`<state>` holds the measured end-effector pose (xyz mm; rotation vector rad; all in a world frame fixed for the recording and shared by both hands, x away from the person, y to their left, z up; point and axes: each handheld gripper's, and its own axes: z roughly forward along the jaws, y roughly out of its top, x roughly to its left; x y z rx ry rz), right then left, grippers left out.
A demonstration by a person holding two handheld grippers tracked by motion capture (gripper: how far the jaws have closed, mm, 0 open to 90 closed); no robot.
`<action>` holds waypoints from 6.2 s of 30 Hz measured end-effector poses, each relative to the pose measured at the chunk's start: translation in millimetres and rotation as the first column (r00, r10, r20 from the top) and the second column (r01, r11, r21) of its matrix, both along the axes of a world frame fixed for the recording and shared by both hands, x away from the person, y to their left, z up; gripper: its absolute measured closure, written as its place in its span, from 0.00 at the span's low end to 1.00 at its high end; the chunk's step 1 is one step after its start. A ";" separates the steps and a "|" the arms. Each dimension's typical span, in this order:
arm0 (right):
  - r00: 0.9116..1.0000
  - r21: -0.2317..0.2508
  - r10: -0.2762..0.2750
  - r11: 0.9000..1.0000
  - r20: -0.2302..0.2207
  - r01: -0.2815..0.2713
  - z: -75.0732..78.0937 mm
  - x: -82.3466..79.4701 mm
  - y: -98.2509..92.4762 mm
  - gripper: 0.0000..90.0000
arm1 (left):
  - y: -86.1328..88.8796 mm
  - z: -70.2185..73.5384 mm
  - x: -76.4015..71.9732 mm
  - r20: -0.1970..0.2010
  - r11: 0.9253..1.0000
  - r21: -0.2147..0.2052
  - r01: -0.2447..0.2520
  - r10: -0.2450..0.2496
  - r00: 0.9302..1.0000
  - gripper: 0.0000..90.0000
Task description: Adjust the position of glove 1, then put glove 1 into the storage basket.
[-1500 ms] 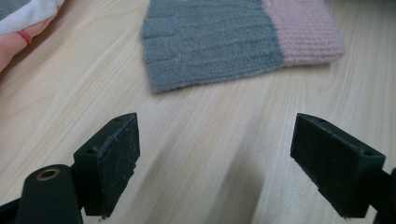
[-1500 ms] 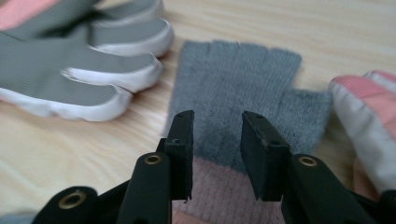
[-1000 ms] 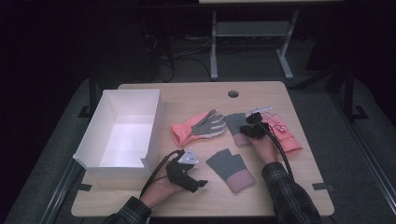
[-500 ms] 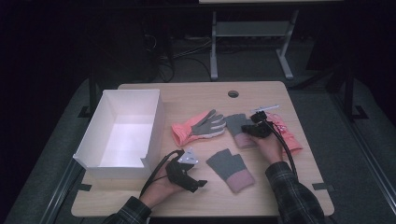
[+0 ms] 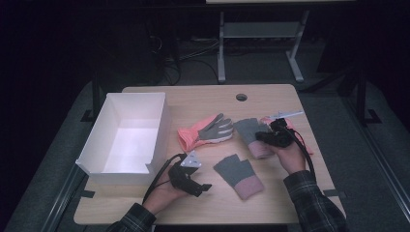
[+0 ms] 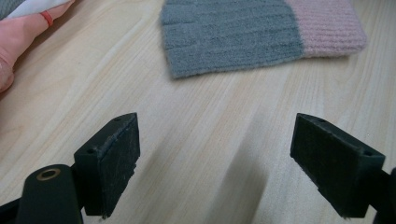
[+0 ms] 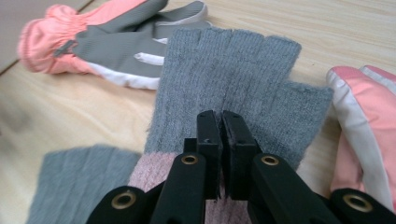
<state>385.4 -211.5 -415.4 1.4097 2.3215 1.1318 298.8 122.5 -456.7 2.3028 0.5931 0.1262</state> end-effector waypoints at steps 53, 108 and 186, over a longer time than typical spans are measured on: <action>0.966 -0.022 0.244 0.969 -0.086 -0.246 -16.8 -90.3 47.0 0.96 | -3.2 -2.1 -0.8 -0.001 1.000 0.025 0.009 -0.009 1.000 0.17; 0.964 -0.102 0.246 0.961 -0.096 -0.256 -39.2 -110.8 -6.1 1.00 | -57.2 2.4 16.7 -0.113 0.999 0.038 0.039 -0.034 0.993 1.00; 0.969 -0.069 0.247 0.966 -0.029 -0.248 -36.1 -120.7 2.1 0.26 | -65.4 18.7 22.7 -0.060 0.997 0.038 0.061 -0.059 0.996 0.15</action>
